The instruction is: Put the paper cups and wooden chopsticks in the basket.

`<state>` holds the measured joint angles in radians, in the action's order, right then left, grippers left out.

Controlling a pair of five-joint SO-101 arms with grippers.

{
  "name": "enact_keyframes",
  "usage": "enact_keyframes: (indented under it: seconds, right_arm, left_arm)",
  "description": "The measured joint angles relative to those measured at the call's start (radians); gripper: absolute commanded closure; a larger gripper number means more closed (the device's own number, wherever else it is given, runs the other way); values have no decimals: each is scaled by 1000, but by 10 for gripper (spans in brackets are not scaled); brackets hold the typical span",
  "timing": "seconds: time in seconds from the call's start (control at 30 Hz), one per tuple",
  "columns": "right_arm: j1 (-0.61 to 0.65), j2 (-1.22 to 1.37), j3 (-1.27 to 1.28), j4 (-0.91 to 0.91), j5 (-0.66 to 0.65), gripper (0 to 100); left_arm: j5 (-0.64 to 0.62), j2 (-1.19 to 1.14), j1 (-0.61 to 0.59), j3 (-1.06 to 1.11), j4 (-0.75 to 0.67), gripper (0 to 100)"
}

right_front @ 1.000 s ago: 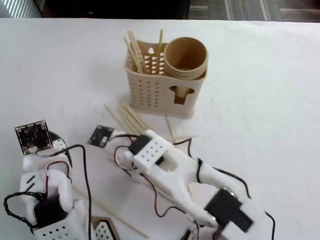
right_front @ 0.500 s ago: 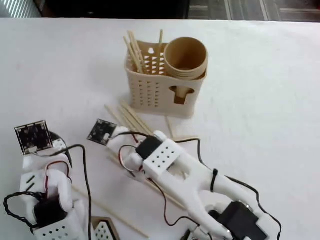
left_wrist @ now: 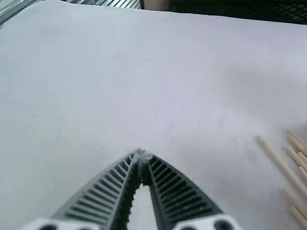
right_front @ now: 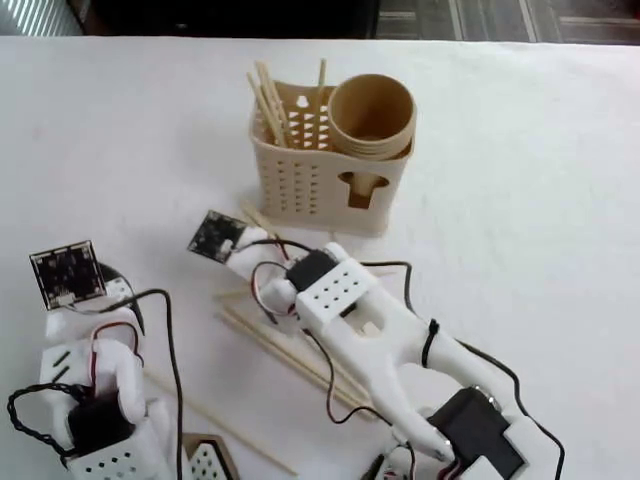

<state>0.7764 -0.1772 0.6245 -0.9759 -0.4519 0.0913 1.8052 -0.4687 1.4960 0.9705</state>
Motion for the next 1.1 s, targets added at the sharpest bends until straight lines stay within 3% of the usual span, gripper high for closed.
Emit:
enact_keyframes:
  seconds: [0.23,0.47,0.77,1.1]
  right_arm:
    - [2,12,0,23,0,697]
    - [8,199,-14,74,-2,703]
    - [5,373,-195,-12,-2,951]
    - [3,411,-255,-81,-54,977]
  left_arm:
    - [0,0,0,0,0,977]
    - [0,0,0,0,0,977]
    - [0,0,0,0,0,977]
    - [0,0,0,0,0,977]
